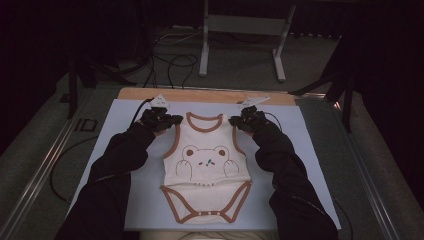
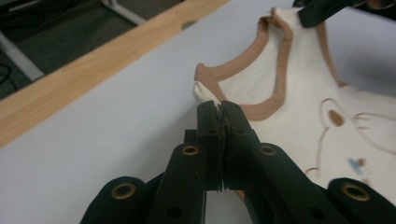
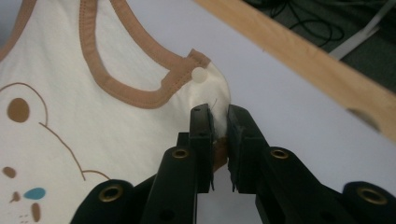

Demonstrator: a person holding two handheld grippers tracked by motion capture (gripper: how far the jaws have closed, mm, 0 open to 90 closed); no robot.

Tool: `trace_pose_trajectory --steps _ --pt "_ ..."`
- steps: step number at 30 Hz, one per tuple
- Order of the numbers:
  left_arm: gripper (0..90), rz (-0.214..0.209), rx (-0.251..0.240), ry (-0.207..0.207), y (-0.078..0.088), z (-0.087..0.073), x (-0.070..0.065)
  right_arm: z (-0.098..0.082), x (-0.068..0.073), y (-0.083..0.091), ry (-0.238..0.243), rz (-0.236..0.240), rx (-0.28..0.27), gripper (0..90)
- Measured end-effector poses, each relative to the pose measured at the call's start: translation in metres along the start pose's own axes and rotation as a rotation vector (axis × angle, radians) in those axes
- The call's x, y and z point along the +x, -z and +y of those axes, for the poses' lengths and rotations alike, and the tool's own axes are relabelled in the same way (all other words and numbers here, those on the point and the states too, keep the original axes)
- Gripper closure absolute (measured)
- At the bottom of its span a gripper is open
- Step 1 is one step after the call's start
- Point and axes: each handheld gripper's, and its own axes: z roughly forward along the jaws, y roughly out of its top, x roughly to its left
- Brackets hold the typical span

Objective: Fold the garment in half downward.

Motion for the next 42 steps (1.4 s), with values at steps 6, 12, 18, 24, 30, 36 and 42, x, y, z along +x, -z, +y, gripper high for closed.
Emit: trace_pose_trajectory --steps 6,12,18,24,30,36,42 --pt "88.8 0.021 -0.055 -0.012 0.012 0.012 0.000 0.013 0.001 0.012 0.007 -0.013 -0.049 81.6" --pt "88.8 0.018 -0.087 -0.021 0.026 0.020 0.002 0.025 -0.001 0.027 0.011 -0.023 -0.091 81.6" --pt "88.8 0.013 -0.100 -0.032 0.031 0.023 0.000 0.032 0.002 0.038 0.021 -0.031 -0.125 81.6" --pt "88.8 -0.003 -0.107 -0.036 0.032 0.018 -0.005 0.031 0.009 0.042 0.042 -0.033 -0.132 81.6" --pt "88.8 -0.024 -0.118 -0.041 0.036 0.012 -0.011 0.027 0.017 0.049 0.054 -0.017 -0.148 81.6" --pt "88.8 -0.041 -0.133 -0.051 0.042 0.008 -0.018 0.017 0.026 0.058 0.057 -0.003 -0.161 81.6" --pt "88.8 -0.068 -0.148 -0.062 0.050 0.007 -0.028 0.011 0.032 0.067 0.064 0.001 -0.168 81.6"
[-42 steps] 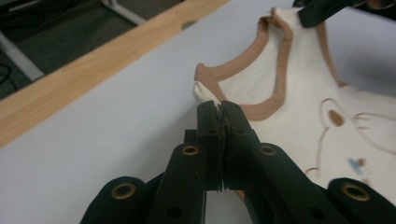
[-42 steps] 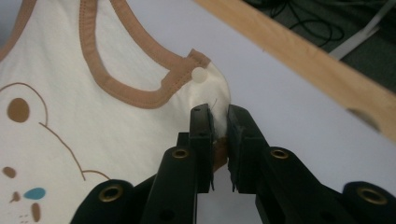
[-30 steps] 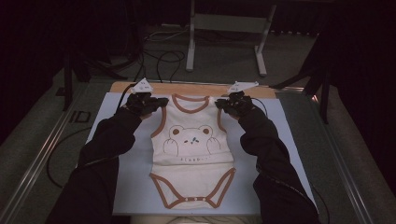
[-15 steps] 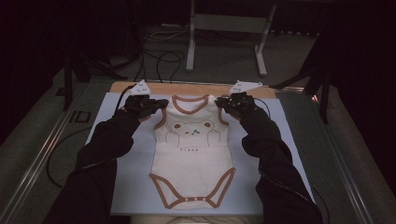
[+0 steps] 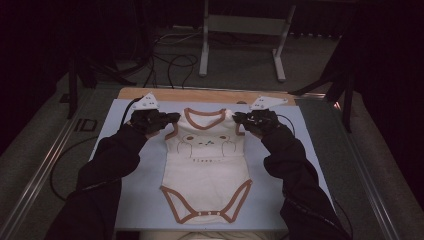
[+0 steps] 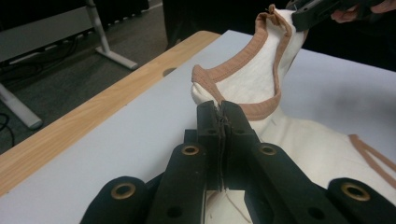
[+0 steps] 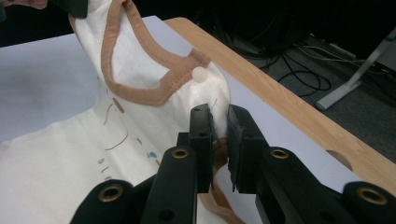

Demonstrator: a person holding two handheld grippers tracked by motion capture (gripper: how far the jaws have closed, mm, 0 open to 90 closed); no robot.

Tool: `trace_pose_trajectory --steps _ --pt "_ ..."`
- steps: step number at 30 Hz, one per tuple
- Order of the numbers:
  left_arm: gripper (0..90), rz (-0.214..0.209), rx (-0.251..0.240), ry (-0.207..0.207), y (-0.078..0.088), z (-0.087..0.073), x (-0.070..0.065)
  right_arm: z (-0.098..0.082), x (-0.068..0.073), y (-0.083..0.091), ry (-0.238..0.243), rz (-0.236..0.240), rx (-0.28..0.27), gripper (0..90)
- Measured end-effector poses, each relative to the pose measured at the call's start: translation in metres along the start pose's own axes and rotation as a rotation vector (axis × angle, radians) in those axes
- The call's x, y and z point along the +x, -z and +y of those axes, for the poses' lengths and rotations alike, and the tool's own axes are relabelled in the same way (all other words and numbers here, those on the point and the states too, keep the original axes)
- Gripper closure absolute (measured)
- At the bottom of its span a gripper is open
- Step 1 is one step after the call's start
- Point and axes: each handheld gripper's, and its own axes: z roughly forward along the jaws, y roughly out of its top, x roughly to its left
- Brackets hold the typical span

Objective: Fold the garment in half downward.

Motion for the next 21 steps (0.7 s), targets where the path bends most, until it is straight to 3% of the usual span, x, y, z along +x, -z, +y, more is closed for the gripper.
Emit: trace_pose_trajectory --steps 6,12,21 --pt "88.8 -0.036 -0.018 -0.023 0.011 0.000 -0.015 -0.005 0.013 0.017 0.011 0.013 -0.028 81.6" --pt "88.8 -0.059 -0.006 -0.066 0.019 -0.003 -0.032 -0.015 0.024 0.028 0.023 0.016 -0.034 81.5" --pt "88.7 -0.086 -0.002 -0.063 0.023 -0.018 -0.045 -0.031 0.040 0.036 0.025 0.045 -0.030 81.5"
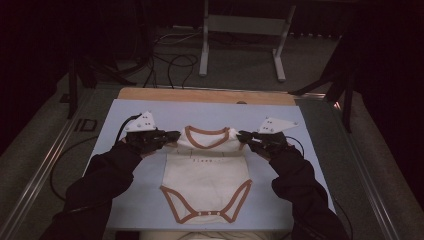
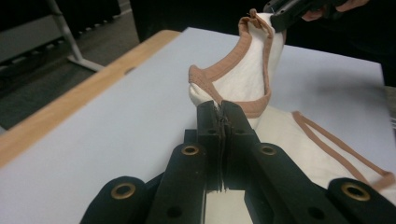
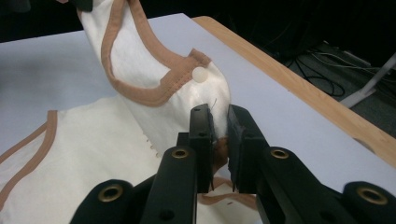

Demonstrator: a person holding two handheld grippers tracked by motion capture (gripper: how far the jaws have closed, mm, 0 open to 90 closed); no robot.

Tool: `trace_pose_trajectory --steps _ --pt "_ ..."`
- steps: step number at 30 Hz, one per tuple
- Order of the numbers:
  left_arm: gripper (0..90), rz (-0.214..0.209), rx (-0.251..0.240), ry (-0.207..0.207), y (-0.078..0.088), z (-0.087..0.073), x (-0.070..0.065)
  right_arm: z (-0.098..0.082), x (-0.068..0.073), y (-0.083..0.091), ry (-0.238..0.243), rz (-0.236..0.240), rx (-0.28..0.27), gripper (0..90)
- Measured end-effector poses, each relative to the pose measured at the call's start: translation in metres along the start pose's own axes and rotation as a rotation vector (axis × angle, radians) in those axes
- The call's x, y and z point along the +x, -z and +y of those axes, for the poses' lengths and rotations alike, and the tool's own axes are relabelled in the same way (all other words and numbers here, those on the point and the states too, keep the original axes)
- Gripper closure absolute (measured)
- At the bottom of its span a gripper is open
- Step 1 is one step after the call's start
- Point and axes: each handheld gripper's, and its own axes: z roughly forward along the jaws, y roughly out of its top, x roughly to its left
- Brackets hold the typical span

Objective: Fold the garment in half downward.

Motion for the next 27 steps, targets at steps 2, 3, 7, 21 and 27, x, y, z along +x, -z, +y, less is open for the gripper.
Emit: trace_pose_trajectory --steps 2,3,7,21,27 --pt "88.7 -0.007 0.002 0.003 -0.001 -0.004 -0.004 -0.003 0.004 0.001 -0.002 0.006 -0.001 81.4" --pt "88.7 -0.014 -0.002 0.006 0.000 -0.009 -0.008 -0.005 0.006 0.001 -0.005 0.010 0.000 81.4" --pt "88.7 -0.025 -0.012 0.019 0.000 -0.016 -0.015 -0.011 0.011 0.002 -0.004 0.021 0.002 81.4" --pt "88.7 -0.091 -0.004 0.050 0.000 -0.043 -0.046 -0.045 0.037 0.010 -0.031 0.090 0.045 81.3" --pt "88.6 -0.141 0.036 0.055 -0.004 -0.059 -0.066 -0.059 0.051 0.012 -0.037 0.127 0.067 81.3"
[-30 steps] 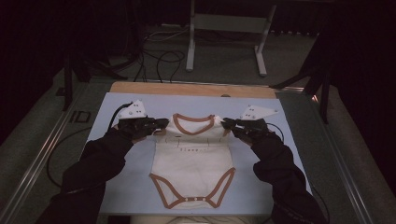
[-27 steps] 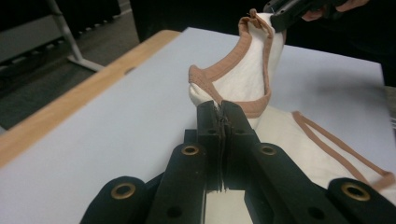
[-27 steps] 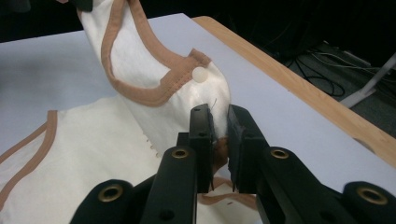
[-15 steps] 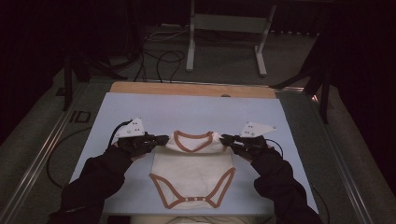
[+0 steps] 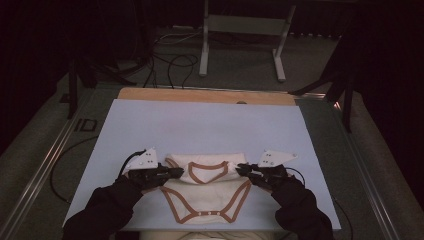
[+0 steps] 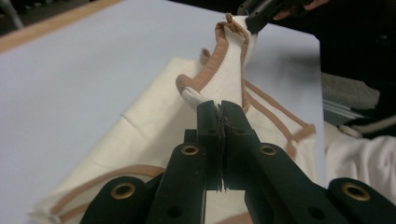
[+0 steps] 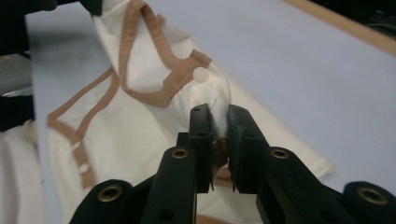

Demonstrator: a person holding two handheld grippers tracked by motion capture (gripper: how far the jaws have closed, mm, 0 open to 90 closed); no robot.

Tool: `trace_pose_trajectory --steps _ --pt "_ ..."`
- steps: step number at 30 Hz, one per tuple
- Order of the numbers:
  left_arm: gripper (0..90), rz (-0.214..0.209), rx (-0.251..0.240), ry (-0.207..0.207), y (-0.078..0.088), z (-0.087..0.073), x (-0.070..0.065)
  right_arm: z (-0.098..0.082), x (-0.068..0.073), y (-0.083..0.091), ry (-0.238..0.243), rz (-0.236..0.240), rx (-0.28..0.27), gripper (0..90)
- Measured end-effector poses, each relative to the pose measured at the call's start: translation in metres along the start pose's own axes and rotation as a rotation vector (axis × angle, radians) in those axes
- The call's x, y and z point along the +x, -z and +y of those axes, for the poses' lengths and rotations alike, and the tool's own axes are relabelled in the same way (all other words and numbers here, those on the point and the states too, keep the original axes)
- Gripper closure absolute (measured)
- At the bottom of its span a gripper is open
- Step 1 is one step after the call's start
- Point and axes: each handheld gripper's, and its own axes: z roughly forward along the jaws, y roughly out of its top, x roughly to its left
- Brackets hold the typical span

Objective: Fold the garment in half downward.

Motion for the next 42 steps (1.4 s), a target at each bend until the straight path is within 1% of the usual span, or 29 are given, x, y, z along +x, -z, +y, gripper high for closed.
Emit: trace_pose_trajectory --steps 1,2,3,4,5,7,8,9,10,14,15,16,17,19,21,23,25,26,27,29,32,34,36,38,40,41,42 --pt "88.6 0.000 0.000 0.000 0.000 0.000 0.000 0.000 0.000 0.000 0.000 0.000 0.000 81.3" --pt "88.6 -0.011 0.005 0.000 -0.001 -0.004 -0.002 -0.004 0.004 -0.001 0.002 0.010 0.014 81.3" --pt "88.6 -0.011 0.005 0.000 -0.001 -0.004 -0.002 -0.004 0.004 -0.001 0.002 0.010 0.014 81.3" --pt "88.6 -0.017 0.006 0.002 -0.001 -0.005 -0.003 -0.008 0.008 -0.002 -0.005 0.026 0.020 81.3" --pt "88.6 -0.020 0.008 0.003 -0.001 -0.007 -0.004 -0.010 0.010 -0.002 -0.003 0.027 0.025 81.3" --pt "88.6 -0.037 0.009 0.022 -0.001 -0.013 -0.008 -0.014 0.012 -0.002 -0.006 0.036 0.030 81.3" --pt "88.6 -0.037 0.009 0.022 -0.001 -0.013 -0.008 -0.014 0.012 -0.002 -0.006 0.036 0.030 81.3" --pt "88.6 -0.043 0.017 0.027 -0.003 -0.017 -0.011 -0.015 0.013 -0.002 -0.006 0.038 0.033 81.3" --pt "88.6 -0.043 0.017 0.027 -0.003 -0.017 -0.011 -0.018 0.014 -0.002 -0.018 0.042 0.037 81.3" --pt "88.5 -0.061 0.028 0.035 -0.005 -0.024 -0.017 -0.021 0.019 0.000 -0.007 0.052 0.047 81.2" --pt "88.5 -0.080 0.028 0.034 -0.006 -0.027 -0.021 -0.022 0.021 0.000 -0.009 0.057 0.049 81.2" --pt "88.5 -0.080 0.028 0.034 -0.006 -0.027 -0.021 -0.023 0.023 0.001 -0.009 0.061 0.054 81.2" --pt "88.5 -0.087 0.043 0.031 -0.008 -0.029 -0.024 -0.024 0.025 0.002 -0.009 0.061 0.063 81.2" --pt "88.5 -0.087 0.044 0.035 -0.009 -0.031 -0.026 -0.025 0.026 0.002 -0.007 0.061 0.063 81.1" --pt "88.5 -0.090 0.056 0.039 -0.010 -0.034 -0.027 -0.029 0.028 0.002 -0.014 0.066 0.067 81.1" --pt "88.5 -0.095 0.058 0.050 -0.012 -0.037 -0.026 -0.034 0.028 0.000 -0.030 0.077 0.076 81.1" --pt "88.5 -0.088 0.067 0.056 -0.012 -0.040 -0.024 -0.035 0.029 -0.001 -0.032 0.081 0.083 81.2" --pt "88.5 -0.091 0.067 0.067 -0.012 -0.042 -0.024 -0.036 0.029 -0.002 -0.029 0.079 0.089 81.1" --pt "88.4 -0.090 0.079 0.069 -0.013 -0.044 -0.023 -0.037 0.030 -0.003 -0.033 0.086 0.095 81.2" --pt "88.4 -0.077 0.091 0.076 -0.014 -0.047 -0.023 -0.040 0.031 -0.005 -0.033 0.094 0.100 81.1" --pt "88.3 -0.080 0.102 0.077 -0.014 -0.049 -0.026 -0.045 0.035 -0.008 -0.034 0.096 0.120 81.0" --pt "88.2 -0.085 0.113 0.068 -0.015 -0.050 -0.027 -0.049 0.037 -0.009 -0.031 0.098 0.135 80.8" --pt "88.1 -0.084 0.122 0.071 -0.016 -0.051 -0.028 -0.053 0.038 -0.011 -0.038 0.101 0.138 80.8" --pt "88.1 -0.071 0.154 0.068 -0.019 -0.054 -0.028 -0.055 0.037 -0.012 -0.046 0.100 0.146 80.8" --pt "88.0 -0.081 0.163 0.065 -0.021 -0.056 -0.029 -0.056 0.037 -0.013 -0.051 0.107 0.143 80.5" --pt "87.9 -0.079 0.171 0.063 -0.022 -0.056 -0.029 -0.056 0.036 -0.013 -0.051 0.107 0.144 80.2" --pt "87.6 -0.089 0.175 0.066 -0.022 -0.056 -0.028 -0.057 0.035 -0.014 -0.055 0.107 0.142 79.7"
